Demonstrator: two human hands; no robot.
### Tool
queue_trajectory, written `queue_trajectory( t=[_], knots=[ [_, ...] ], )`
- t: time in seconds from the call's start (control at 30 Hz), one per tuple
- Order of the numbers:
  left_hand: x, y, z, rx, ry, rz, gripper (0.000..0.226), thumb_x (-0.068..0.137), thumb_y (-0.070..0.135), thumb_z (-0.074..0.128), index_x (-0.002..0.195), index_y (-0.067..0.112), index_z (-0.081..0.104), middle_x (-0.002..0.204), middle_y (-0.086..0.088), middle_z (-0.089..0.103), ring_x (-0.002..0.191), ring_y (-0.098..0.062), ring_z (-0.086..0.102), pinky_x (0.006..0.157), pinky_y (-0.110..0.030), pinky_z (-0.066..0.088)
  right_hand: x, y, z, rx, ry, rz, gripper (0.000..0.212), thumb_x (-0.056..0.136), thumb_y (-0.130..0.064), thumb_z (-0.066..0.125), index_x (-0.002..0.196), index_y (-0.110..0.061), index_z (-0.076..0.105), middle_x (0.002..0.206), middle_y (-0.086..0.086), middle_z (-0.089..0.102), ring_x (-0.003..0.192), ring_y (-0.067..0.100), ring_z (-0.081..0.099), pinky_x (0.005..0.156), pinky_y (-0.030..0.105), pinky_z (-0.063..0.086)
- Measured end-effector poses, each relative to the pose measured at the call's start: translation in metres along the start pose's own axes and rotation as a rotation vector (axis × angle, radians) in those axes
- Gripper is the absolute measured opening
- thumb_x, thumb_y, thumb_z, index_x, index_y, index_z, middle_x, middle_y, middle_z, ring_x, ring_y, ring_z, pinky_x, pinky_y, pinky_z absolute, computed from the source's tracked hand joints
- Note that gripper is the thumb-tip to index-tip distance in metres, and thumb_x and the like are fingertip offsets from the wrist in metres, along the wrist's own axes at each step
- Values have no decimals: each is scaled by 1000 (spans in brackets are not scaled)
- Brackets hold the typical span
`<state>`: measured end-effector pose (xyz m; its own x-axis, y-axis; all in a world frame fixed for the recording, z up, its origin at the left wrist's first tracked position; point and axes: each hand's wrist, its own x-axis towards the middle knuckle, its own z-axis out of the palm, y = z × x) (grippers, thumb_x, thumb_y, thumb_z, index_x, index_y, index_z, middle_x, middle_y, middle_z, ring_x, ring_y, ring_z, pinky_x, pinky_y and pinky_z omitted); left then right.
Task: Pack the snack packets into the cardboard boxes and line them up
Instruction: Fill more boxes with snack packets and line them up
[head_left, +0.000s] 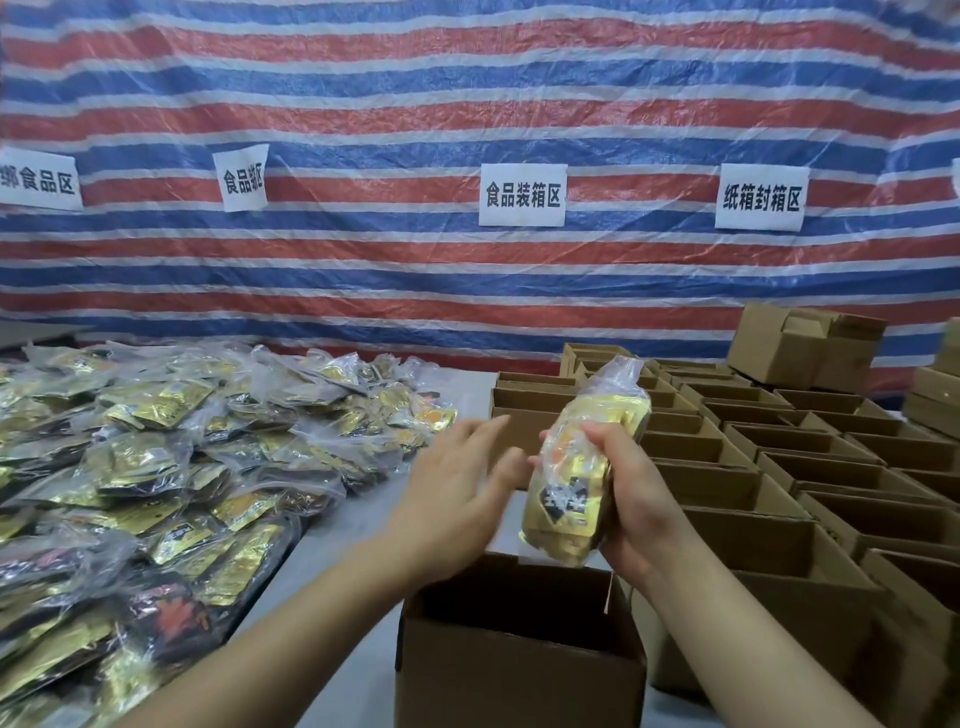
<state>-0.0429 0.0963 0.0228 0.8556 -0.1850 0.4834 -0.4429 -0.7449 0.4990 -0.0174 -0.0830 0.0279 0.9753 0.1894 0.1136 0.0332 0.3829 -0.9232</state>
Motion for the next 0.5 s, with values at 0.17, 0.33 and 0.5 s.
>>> queue_trajectory(
  t=[0.17, 0.33, 0.5],
  knots=[
    [-18, -52, -4, -363, -273, -332, 25, 104, 30, 45, 127, 33, 52, 128, 8, 56, 116, -2, 53, 87, -14, 42, -6, 6, -14, -114, -7, -59, 64, 84, -36, 71, 142, -23, 48, 122, 10, 69, 107, 30, 71, 85, 46, 60],
    [-37, -70, 19, -535, -330, -598, 23, 104, 23, 45, 114, 10, 62, 113, -11, 64, 106, -24, 59, 87, -30, 41, -15, 18, -20, -389, -228, -78, 58, 70, -32, 77, 124, -22, 58, 108, 7, 72, 103, 26, 72, 82, 35, 59],
    [-41, -68, 26, -586, -260, -629, 27, 104, 24, 45, 97, 2, 59, 92, -12, 55, 87, -19, 50, 79, -31, 34, -19, 22, -19, -711, -452, 24, 32, 76, -22, 76, 106, -22, 66, 92, -1, 72, 87, 16, 69, 80, 26, 55]
  ],
)
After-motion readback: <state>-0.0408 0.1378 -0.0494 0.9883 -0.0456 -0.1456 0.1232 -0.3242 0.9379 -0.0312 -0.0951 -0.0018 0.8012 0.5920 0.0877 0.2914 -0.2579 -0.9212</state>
